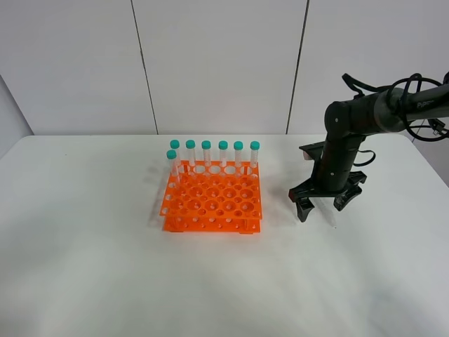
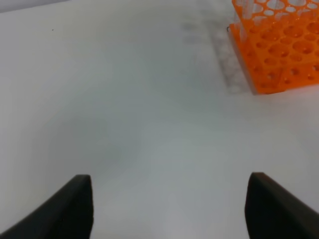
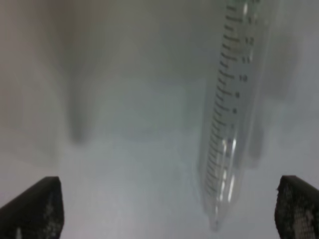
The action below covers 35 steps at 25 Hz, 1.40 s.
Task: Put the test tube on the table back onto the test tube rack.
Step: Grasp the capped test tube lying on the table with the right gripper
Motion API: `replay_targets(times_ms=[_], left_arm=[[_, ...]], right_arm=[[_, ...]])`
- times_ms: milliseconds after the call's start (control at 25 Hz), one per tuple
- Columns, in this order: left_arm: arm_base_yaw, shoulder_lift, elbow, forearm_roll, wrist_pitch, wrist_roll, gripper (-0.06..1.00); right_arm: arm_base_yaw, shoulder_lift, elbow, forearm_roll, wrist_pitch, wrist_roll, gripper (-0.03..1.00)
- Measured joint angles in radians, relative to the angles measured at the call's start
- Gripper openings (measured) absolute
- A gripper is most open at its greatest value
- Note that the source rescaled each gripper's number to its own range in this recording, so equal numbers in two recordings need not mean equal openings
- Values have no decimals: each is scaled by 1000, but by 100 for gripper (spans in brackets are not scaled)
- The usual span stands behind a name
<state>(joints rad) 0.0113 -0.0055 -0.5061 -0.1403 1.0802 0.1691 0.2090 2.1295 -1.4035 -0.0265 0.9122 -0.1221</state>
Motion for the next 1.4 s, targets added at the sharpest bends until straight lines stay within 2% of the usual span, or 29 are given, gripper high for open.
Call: replay_targets(times_ms=[200,520,640,760,1400], left_arm=[[0,0,0,0,0,0,61],[0,0,0,0,0,0,61],[0,0,0,0,0,0,61],[0,0,0,0,0,0,61],[0,0,0,0,0,0,61]], right_arm=[[-6,2,0,2,-23,5,98],[-70,7,0,7,-18,7,97],[-82,7,0,8,0,-5,93],[-81,7,0,26,2,-16,90],[-81,7,0,44,-28,-18,90]])
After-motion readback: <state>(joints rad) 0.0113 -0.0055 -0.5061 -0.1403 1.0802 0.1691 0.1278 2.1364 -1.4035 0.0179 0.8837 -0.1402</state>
